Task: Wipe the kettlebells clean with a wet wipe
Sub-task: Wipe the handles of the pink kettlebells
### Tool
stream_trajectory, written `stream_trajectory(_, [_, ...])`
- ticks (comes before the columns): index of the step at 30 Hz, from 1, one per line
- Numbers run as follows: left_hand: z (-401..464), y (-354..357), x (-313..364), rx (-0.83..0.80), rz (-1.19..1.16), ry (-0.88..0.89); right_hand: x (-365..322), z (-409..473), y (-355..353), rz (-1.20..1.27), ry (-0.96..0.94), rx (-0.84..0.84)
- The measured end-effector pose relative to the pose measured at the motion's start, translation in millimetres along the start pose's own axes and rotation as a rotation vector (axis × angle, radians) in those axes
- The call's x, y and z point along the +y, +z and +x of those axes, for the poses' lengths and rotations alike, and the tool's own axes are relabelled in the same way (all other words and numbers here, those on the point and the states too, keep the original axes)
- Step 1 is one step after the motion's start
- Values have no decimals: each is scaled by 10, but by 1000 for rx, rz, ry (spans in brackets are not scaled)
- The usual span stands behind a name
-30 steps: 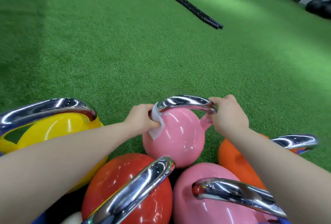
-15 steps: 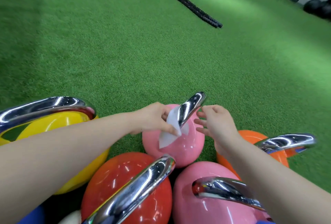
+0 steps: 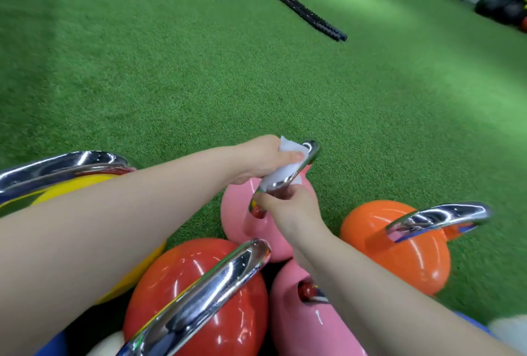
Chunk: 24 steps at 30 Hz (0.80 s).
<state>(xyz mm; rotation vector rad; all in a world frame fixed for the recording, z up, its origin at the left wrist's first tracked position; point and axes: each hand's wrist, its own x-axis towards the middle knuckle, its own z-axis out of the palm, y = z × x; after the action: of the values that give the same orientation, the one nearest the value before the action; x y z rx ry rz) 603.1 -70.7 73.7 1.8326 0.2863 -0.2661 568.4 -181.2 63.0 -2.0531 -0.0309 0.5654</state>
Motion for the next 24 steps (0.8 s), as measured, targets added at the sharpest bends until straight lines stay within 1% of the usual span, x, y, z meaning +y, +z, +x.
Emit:
stream_trajectory(2, [-129,-29,-158,-61,-139,4,-9,40,24,-4,19,-3])
stream_trajectory(3, [-185,-42,-265,-91,-245,-2,-2,70,6,-40,30,-37])
stream_trajectory(5, [-285,-69,-509,-107,-396,-13,0,113,-50,-204,53,-124])
stream_trajectory(6, [-331,-67,-628,-98,-384,-9,-4,122,-76,-301,61,-154])
stream_trajectory(7, [-361,-56,-739,-80,-307,1,15,146,-100,-364,66,-169])
stream_trajectory(9, [-380,-5,-887,-41,-105,28,58,174,-152,-402,97,-165])
stream_trajectory(11, [-360,72,-964,10,16,81,88,169,-195,-393,107,-132])
stream_trajectory(13, [-335,140,-1009,89,109,146,113,157,-194,-325,99,-124])
stream_trajectory(15, [-341,170,-1047,157,166,191,80,97,-139,-187,50,-102])
stream_trajectory(17, [-359,153,-1055,199,206,211,15,66,-58,-39,-24,-27])
stream_trajectory(18, [-370,128,-1035,196,211,195,-26,62,-16,5,-41,27])
stream_trajectory(20, [-367,58,-974,152,221,177,-74,97,47,-18,-40,114])
stream_trajectory(22, [-373,0,-855,87,213,168,-69,136,71,-54,-30,146])
stream_trajectory(24, [-379,-21,-702,43,145,159,-61,157,44,-10,-33,141])
